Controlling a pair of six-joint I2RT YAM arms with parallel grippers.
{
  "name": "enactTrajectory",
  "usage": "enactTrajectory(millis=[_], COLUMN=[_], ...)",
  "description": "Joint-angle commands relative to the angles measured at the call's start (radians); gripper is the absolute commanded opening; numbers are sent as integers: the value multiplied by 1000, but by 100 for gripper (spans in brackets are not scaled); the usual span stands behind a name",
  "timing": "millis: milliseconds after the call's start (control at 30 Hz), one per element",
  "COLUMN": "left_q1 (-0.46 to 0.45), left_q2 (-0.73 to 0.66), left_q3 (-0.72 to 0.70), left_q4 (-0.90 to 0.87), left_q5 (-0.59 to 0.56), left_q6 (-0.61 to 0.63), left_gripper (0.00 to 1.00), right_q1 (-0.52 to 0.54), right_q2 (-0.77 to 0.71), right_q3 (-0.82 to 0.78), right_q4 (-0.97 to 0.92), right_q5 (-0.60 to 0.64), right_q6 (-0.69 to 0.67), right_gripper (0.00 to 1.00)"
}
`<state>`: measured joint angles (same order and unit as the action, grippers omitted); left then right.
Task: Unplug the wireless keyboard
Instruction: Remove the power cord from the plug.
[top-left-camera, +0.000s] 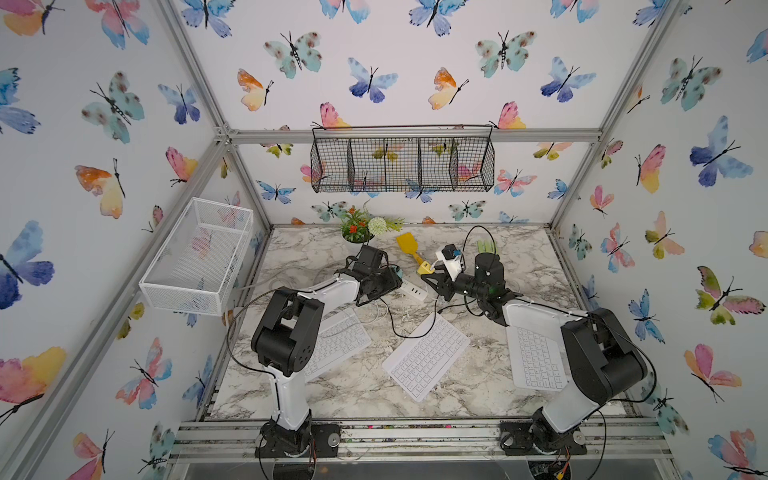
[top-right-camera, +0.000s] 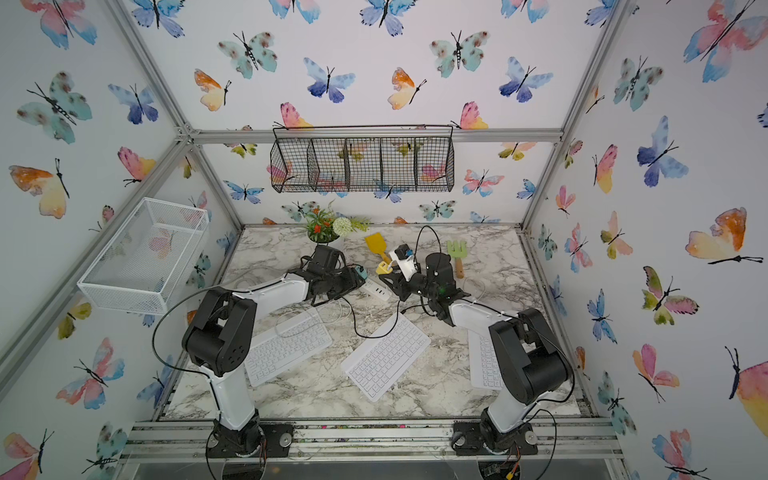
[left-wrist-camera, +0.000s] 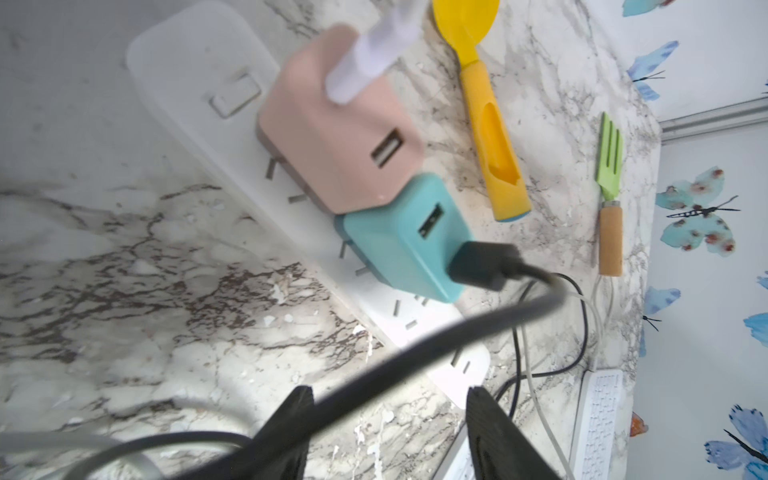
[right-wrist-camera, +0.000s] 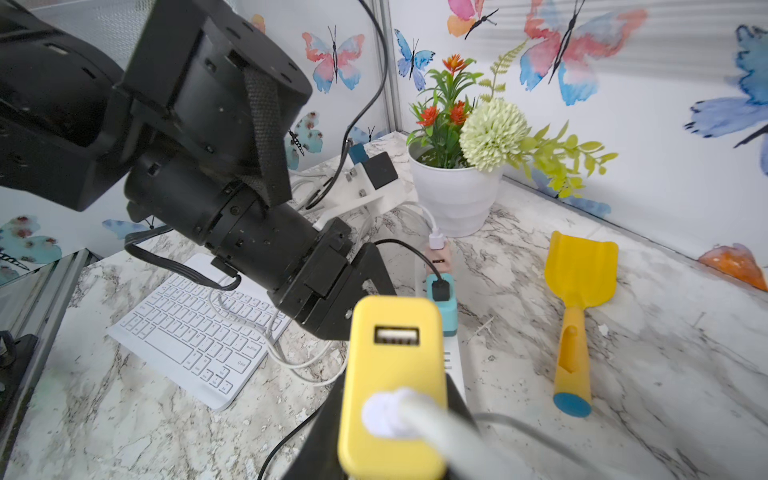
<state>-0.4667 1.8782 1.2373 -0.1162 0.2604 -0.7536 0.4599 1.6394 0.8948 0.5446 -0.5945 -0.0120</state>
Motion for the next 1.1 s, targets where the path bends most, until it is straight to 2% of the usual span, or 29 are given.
enactTrajectory(millis=[0, 167, 433, 667, 933, 1067], left_q1=[-5, -6, -12, -70, -78, -83], left_q2=[-45, -61, -61, -37, -35, -18], left_q3=[37, 48, 44, 53, -21, -39], left_q4=[20, 100, 268, 396, 619, 692], left_q5=[79, 161, 359, 513, 679, 753], left_q6=[43, 80, 147, 243, 210, 194], left_gripper=[63, 63, 65, 67, 69, 70], right_q1=[-24, -55, -103, -158, -271, -280], right_q2=[-59, -99, -207, -292, -222, -198], right_q3=[75, 146, 24, -76, -121, -132], right_q4=[-70, -246, -340, -395, -343, -271], right_q5=[0, 4, -15, -107, -359, -483], right_q6=[-25, -67, 55, 105, 191, 206], right_gripper=[18, 18, 18, 19, 20, 20])
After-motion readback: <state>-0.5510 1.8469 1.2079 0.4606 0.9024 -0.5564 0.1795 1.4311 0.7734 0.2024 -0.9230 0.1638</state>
